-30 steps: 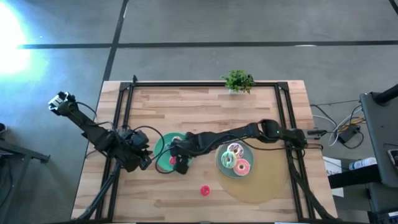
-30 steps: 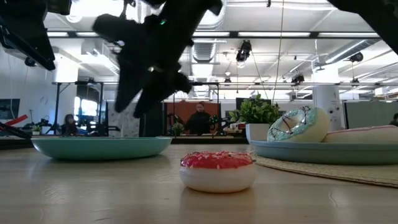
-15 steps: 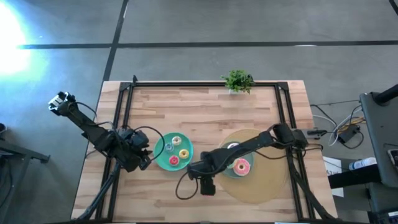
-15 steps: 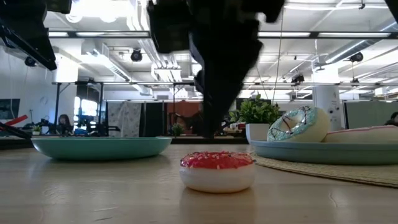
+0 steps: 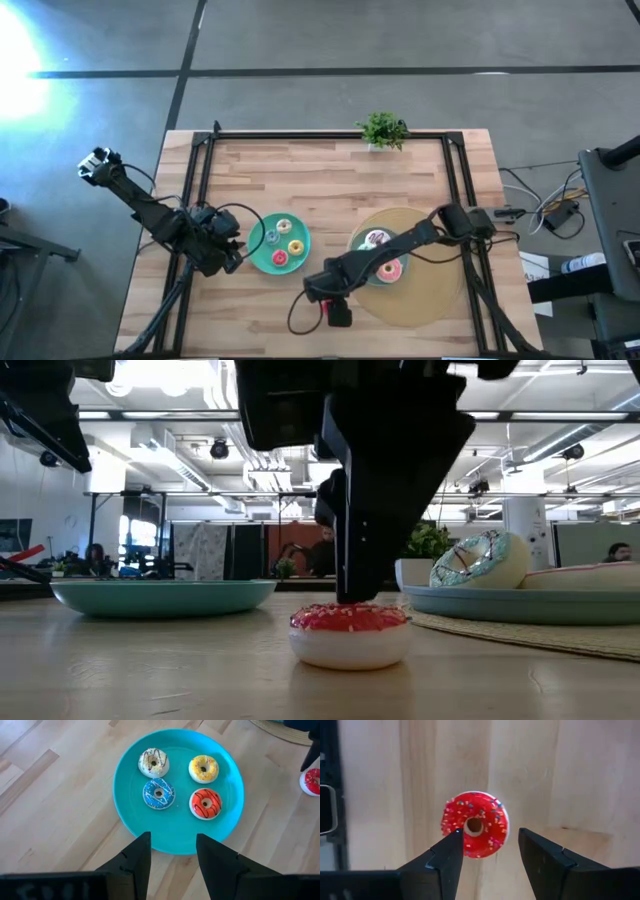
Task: Pick & Place donuts
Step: Put the small red donut on the light blue plate
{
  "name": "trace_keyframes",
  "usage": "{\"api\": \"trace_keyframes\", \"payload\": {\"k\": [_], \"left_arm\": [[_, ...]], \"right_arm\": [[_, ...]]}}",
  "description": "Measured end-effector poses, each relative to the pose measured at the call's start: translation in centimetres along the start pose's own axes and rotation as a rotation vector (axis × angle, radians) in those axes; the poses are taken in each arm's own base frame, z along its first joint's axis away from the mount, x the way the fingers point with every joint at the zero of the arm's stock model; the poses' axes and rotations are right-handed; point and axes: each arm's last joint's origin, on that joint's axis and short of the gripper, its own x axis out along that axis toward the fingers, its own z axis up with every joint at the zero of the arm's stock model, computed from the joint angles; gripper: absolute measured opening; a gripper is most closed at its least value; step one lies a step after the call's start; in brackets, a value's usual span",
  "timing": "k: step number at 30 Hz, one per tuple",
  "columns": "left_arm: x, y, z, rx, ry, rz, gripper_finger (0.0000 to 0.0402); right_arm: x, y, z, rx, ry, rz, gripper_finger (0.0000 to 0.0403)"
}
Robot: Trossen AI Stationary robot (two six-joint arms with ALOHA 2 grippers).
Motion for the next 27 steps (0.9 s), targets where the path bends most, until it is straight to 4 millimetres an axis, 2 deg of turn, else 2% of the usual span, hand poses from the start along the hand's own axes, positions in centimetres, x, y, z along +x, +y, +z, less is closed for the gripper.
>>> {"api": "trace_keyframes", "payload": {"k": [10, 13, 18, 21, 23, 27], "left_arm": [[0.0, 0.0, 0.0, 0.006, 0.000, 0.000, 0.0131], [0.0, 0.0, 0.0, 0.006, 0.000, 0.000, 0.0131], [0.0, 0.0, 0.0, 0.006, 0.005, -0.001, 0.0131], [0.0, 0.0, -0.1, 0.009, 0.010, -0.001, 0.0131], [-0.1, 0.0, -0.2, 0.016, 0.019, -0.005, 0.0131], [-0.3, -0.2, -0.6, 0.030, 0.031, -0.023, 0.0131]], "right_arm": [[1.4, -0.4, -0.2, 0.057, -0.071, -0.023, 0.0156], [1.8, -0.6, -0.5, 0.113, -0.079, -0.015, 0.0129], [1.9, -0.8, -0.4, 0.169, -0.083, -0.014, 0.0059], [1.3, -1.4, 0.3, 0.187, -0.116, -0.040, 0.0022], [0.5, -2.3, 1.4, 0.209, -0.185, -0.072, 0.0014], [-2.9, -5.0, 4.9, 0.274, -0.368, -0.065, 0.0018]]}}
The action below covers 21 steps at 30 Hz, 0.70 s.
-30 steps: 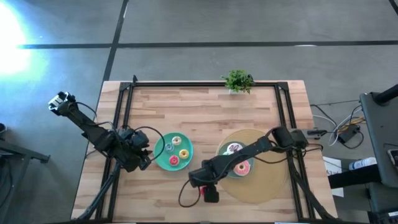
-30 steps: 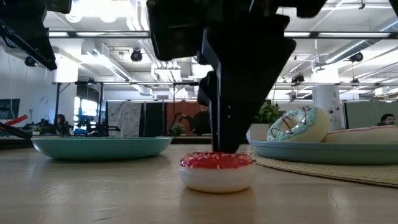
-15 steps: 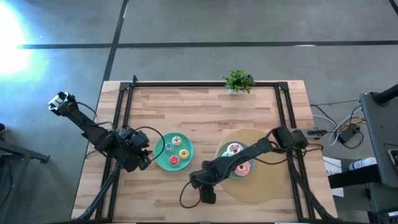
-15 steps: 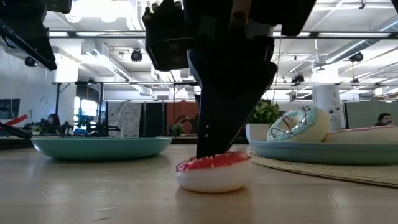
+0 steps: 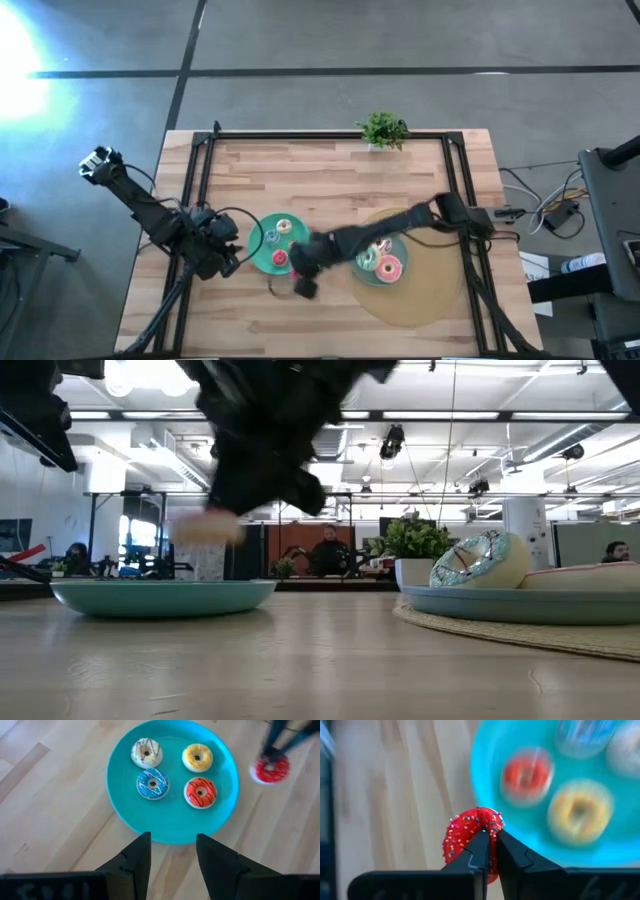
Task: Pick & Place donuts
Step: Put the small red donut on the light blue plate
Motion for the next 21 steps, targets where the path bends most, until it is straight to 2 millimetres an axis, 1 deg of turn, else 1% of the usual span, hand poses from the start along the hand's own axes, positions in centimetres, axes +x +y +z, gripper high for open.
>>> {"api": "trace_keyframes", "payload": {"k": [2, 4, 9, 13, 15, 18, 21], "left_arm": [[-0.1, -0.1, -0.3, 0.003, 0.002, -0.009, 0.0131], [-0.3, -0.2, -0.5, 0.005, -0.005, -0.016, 0.0131], [-0.6, -0.2, -1.0, -0.008, -0.025, -0.012, 0.0131], [-0.7, -0.1, -1.1, -0.015, -0.036, 0.001, 0.0131], [-0.7, -0.1, -1.1, -0.022, -0.038, 0.003, 0.0131], [-0.7, -0.1, -1.1, -0.029, -0.038, 0.004, 0.0131], [-0.7, -0.1, -1.1, -0.034, -0.039, 0.004, 0.0131]], "right_arm": [[-0.7, -0.9, 2.3, 0.029, -0.081, 0.023, 0.0019], [-0.8, -1.8, 4.0, 0.053, -0.136, 0.034, 0.0019], [0.7, -4.0, 6.2, 0.088, -0.164, -0.007, 0.0020], [2.6, -4.9, 6.9, 0.105, -0.169, -0.022, 0.0020], [3.4, -5.3, 6.9, 0.113, -0.173, -0.061, 0.0020], [4.0, -5.7, 6.9, 0.115, -0.165, -0.109, 0.0020], [4.1, -5.9, 6.8, 0.116, -0.142, -0.147, 0.0026]]}}
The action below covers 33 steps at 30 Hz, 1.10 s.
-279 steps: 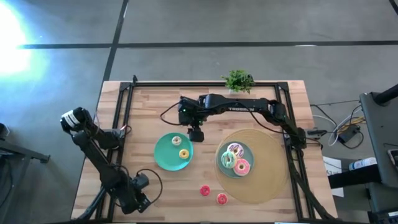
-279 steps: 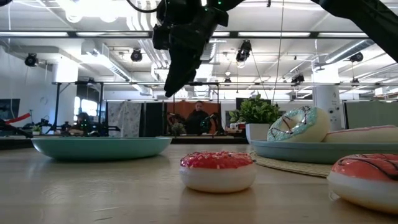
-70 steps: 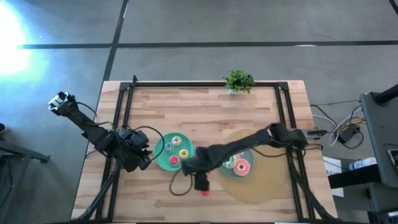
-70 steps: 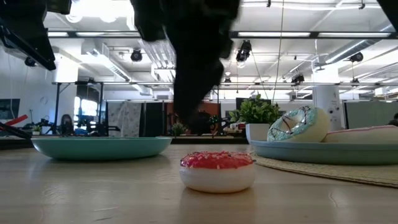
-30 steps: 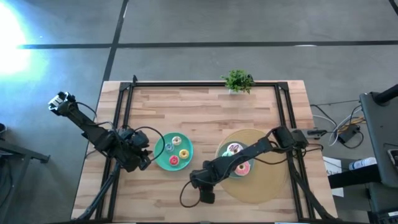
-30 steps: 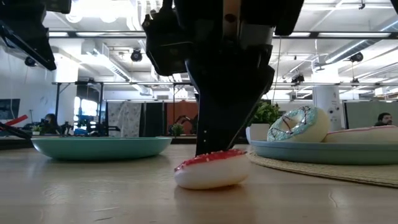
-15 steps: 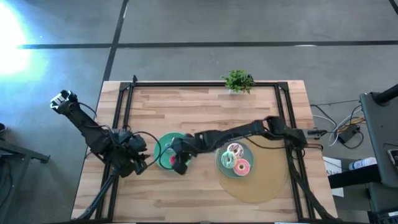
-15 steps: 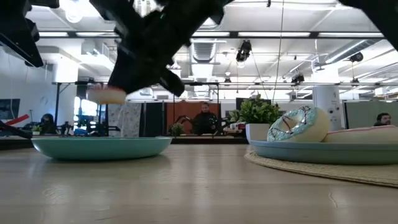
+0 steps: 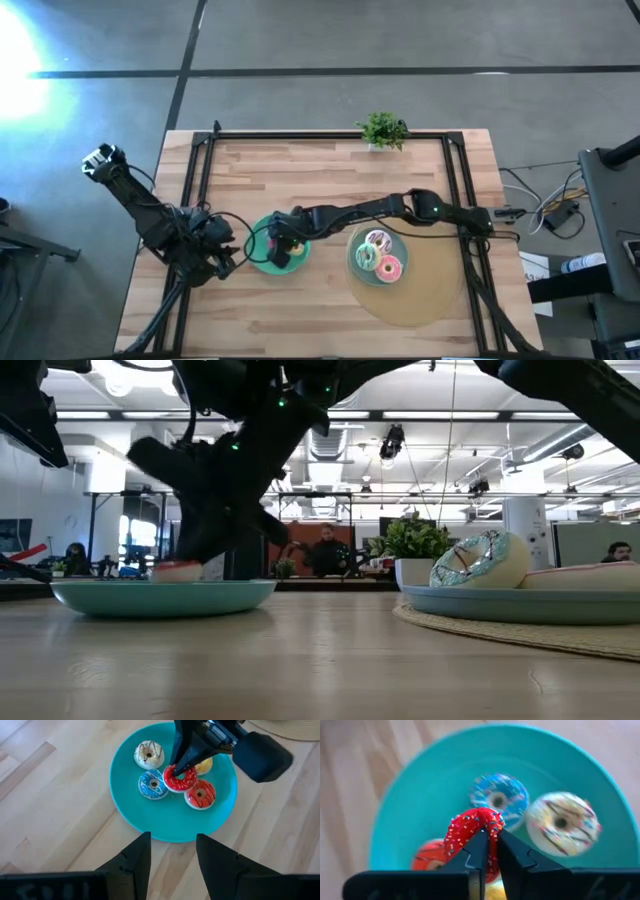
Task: Pick & Place donuts
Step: Put the small red donut on the light blue plate
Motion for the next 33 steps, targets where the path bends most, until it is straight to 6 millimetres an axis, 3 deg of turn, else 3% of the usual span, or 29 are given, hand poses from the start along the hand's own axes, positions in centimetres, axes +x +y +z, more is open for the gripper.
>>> {"api": "trace_keyframes", "payload": {"k": [13, 26, 33], "left_arm": [[0.0, 0.0, 0.0, 0.002, -0.005, 0.004, 0.0131], [0.0, 0.1, 0.0, 0.006, -0.009, 0.011, 0.0131], [0.0, 0.3, 0.0, 0.015, -0.005, 0.026, 0.0131]], "right_arm": [[0.5, -1.1, -0.8, 0.007, 0.038, -0.099, 0.0110], [0.3, -1.2, -0.8, -0.008, 0.068, -0.109, 0.0147], [-1.6, -0.5, -0.1, -0.051, 0.054, -0.089, 0.0158]]}}
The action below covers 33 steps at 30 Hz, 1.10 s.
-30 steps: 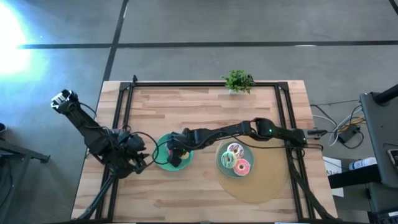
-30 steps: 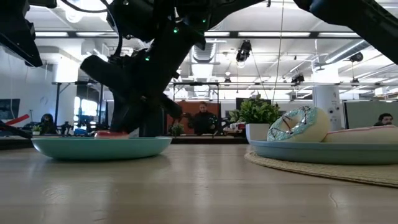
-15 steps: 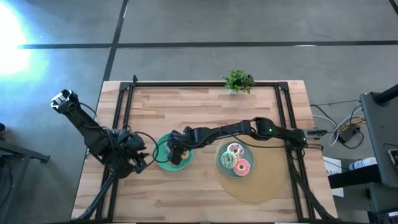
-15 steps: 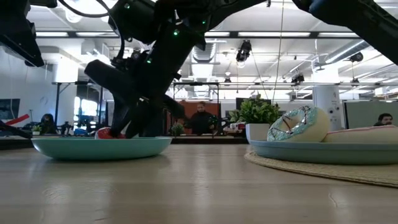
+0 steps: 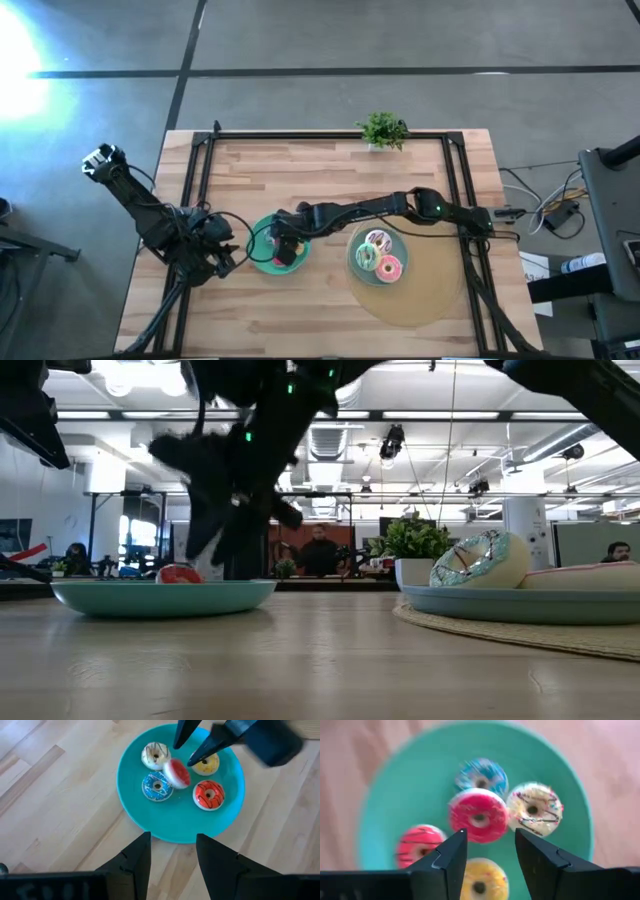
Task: Pick & Place donuts
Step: Put the small red donut on the light blue plate, then return to Home Position
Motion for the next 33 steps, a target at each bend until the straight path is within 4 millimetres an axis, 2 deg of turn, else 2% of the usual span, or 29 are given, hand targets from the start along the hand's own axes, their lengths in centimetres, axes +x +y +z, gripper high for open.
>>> {"api": "trace_keyframes", "payload": {"k": [4, 10, 17, 22, 25, 30, 33], "left_arm": [[0.0, 0.1, 0.0, 0.004, -0.015, 0.010, 0.0131], [0.0, 0.1, 0.1, 0.006, -0.046, 0.021, 0.0131], [0.9, 0.5, 0.1, -0.003, -0.085, 0.051, 0.0131], [2.4, 0.3, 0.7, 0.004, -0.081, -0.006, 0.0131], [3.3, -0.4, 1.6, 0.034, -0.066, -0.117, 0.0131], [4.2, -1.1, 3.7, 0.118, -0.078, -0.301, 0.0131], [4.5, -0.7, 5.1, 0.106, -0.112, -0.303, 0.0131]], "right_arm": [[-2.2, 0.6, 0.8, -0.040, -0.041, 0.033, 0.0163], [-4.1, 1.0, 0.7, -0.088, -0.020, 0.042, 0.0167], [-9.5, 2.5, -0.5, -0.157, -0.004, 0.039, 0.0156], [-11.9, 1.7, -4.4, -0.160, 0.076, -0.135, 0.0146], [-13.6, 0.8, -7.2, -0.099, 0.095, -0.145, 0.0140], [-18.7, -1.3, -10.6, -0.027, 0.072, -0.103, 0.0130], [-22.2, -3.1, -11.8, 0.030, 0.060, -0.089, 0.0126]]}}
